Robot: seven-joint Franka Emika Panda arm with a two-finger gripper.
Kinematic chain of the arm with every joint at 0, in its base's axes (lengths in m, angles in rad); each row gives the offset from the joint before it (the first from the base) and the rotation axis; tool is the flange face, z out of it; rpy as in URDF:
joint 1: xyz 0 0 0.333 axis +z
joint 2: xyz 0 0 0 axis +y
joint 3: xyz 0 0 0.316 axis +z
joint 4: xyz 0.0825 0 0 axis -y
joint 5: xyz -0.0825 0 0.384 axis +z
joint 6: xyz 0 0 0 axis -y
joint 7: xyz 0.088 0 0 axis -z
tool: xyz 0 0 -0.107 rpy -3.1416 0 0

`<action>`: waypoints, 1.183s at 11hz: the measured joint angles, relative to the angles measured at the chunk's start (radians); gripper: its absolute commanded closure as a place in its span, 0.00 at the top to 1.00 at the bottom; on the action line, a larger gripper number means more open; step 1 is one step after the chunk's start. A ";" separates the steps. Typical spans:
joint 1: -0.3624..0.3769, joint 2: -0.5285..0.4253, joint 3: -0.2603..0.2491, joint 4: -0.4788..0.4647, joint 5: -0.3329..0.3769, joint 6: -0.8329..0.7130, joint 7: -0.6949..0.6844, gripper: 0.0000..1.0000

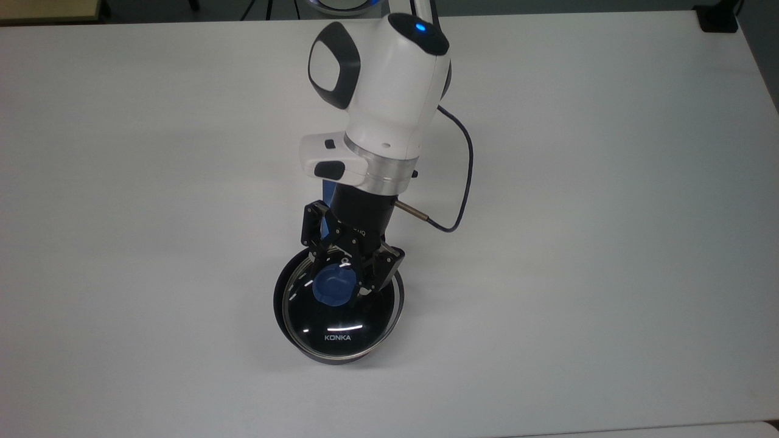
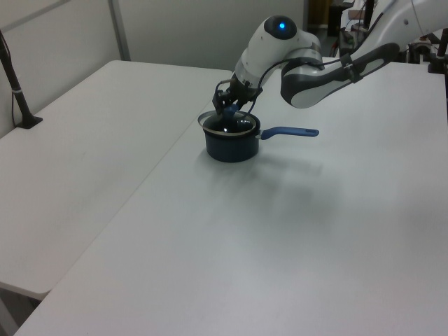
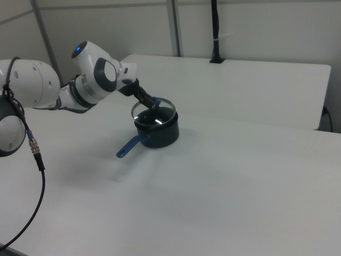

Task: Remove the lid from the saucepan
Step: 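Close the gripper on the blue knob of the glass lid, then lift the glass lid off the pot and carry it beyond the handle tip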

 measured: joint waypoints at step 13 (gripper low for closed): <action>-0.200 -0.538 -0.008 -0.501 0.003 -0.270 -0.544 0.46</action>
